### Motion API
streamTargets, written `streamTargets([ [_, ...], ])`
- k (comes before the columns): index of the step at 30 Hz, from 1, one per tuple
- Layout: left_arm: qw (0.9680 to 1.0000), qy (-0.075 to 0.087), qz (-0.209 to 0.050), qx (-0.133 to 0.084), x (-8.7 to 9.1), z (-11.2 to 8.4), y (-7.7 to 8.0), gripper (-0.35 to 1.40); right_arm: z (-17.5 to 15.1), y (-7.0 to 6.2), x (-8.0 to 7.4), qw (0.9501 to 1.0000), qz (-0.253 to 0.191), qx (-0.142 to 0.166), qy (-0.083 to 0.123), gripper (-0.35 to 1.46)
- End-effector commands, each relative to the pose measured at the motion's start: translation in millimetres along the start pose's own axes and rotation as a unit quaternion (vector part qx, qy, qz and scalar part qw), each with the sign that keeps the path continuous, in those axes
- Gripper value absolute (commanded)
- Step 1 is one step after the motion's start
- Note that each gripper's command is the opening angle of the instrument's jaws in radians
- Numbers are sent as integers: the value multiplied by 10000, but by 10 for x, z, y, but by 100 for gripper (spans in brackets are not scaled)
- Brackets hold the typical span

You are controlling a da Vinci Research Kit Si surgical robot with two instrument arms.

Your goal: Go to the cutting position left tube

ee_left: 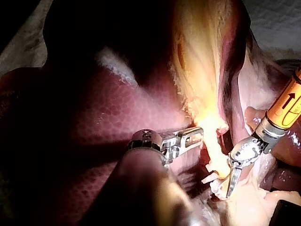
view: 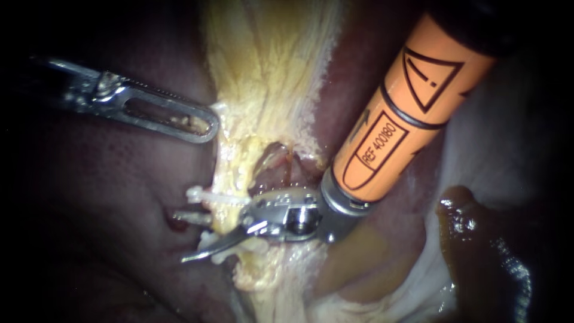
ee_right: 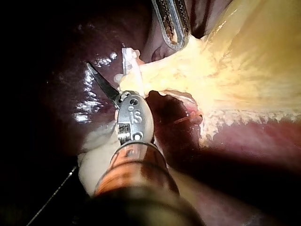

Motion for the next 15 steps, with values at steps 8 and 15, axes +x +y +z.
streamTargets([
  [8,10000,-1,-2,1,-1,0,0,-35,-2,3,-1,10000,-3,4,1,142],
  [15,10000,0,-4,2,-1,-1,-1,-35,-3,5,-2,10000,-3,-25,10,142],
])
